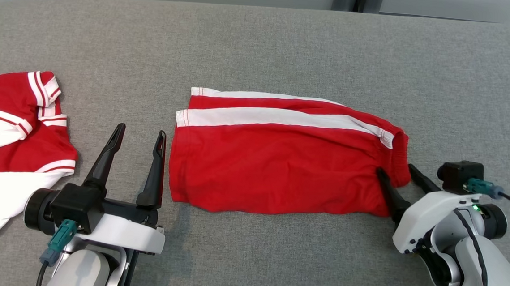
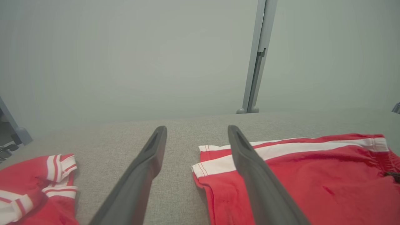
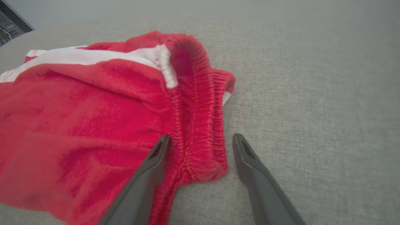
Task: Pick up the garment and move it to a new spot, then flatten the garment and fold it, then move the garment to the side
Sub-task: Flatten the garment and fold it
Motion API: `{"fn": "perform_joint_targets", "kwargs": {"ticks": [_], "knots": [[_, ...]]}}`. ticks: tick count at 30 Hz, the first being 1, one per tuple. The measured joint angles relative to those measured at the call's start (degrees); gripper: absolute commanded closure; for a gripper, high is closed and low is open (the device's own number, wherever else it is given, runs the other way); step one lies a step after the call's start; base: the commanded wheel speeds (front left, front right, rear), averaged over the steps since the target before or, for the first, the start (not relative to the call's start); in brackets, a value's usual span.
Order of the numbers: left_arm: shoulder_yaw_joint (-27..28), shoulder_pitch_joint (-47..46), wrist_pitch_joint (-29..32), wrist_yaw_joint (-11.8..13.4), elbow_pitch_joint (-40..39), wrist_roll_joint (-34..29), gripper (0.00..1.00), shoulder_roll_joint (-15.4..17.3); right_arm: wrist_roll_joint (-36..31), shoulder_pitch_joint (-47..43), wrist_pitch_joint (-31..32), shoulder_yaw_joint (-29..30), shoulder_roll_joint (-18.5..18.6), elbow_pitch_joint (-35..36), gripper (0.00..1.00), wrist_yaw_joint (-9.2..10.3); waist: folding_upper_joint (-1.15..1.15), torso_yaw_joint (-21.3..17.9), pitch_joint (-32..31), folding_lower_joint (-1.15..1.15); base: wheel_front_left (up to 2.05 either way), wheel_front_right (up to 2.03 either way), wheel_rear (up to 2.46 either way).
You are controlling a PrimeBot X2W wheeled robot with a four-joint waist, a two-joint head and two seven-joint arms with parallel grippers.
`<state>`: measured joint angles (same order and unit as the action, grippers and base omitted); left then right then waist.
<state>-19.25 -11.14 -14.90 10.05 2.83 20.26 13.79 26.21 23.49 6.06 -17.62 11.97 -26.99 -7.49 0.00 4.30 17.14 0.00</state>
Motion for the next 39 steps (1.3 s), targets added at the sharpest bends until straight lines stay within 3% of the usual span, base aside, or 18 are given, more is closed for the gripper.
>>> {"fn": "perform_joint_targets", "kwargs": {"ticks": [3,4,5,6,7,15,26,31,39], "knots": [[0.08,-0.64,0.0,-0.49,0.45,-0.2,0.0,-0.31,3.72,1.26,2.19,-1.68,0.42,0.09,0.0,0.0,0.0,-0.05,0.54,0.0,0.0,0.0,0.0],[0.11,-1.03,0.0,-0.66,0.51,-0.29,0.0,-0.4,4.39,1.62,2.34,-2.08,0.65,0.08,0.51,0.0,0.0,-0.03,0.71,0.0,0.0,0.0,0.0],[0.22,-1.24,0.0,-0.85,0.53,-0.45,0.0,-0.48,5.57,1.93,2.74,-2.26,0.8,0.11,0.59,0.0,0.0,0.0,0.87,0.0,0.0,0.0,0.0],[0.27,-1.29,0.0,-0.94,0.57,-0.58,0.0,-0.62,6.36,2.24,2.75,-2.54,0.98,0.1,0.91,0.0,0.0,0.04,1.04,0.0,0.0,0.0,0.0],[0.33,-1.3,0.0,-1.0,0.67,-0.59,0.0,-0.73,7.05,2.49,2.85,-2.92,1.12,0.1,1.0,0.0,0.0,0.09,1.18,0.0,0.0,0.0,0.0],[1.45,-1.37,0.0,-1.51,0.83,-1.11,0.0,-1.42,15.19,2.63,4.03,-2.49,3.11,1.46,1.0,-0.09,0.0,-0.22,1.83,0.0,0.0,0.0,0.0],[2.56,-1.38,0.0,-2.43,1.27,-2.12,0.0,-1.64,25.41,-2.61,6.32,3.5,11.74,5.71,1.0,-0.01,0.0,-2.71,2.26,0.0,0.0,0.0,0.0],[2.77,-1.39,0.0,-2.75,1.54,-2.47,0.0,-1.59,27.75,-2.2,7.05,2.48,11.48,8.86,1.0,0.01,0.0,-3.68,1.89,0.0,0.0,0.0,0.0],[2.52,-1.91,0.0,-3.04,1.99,-2.56,0.0,-1.57,29.29,2.11,8.04,-3.98,8.37,18.78,1.0,0.01,0.0,-3.47,1.14,0.0,0.0,0.0,0.0]]}}
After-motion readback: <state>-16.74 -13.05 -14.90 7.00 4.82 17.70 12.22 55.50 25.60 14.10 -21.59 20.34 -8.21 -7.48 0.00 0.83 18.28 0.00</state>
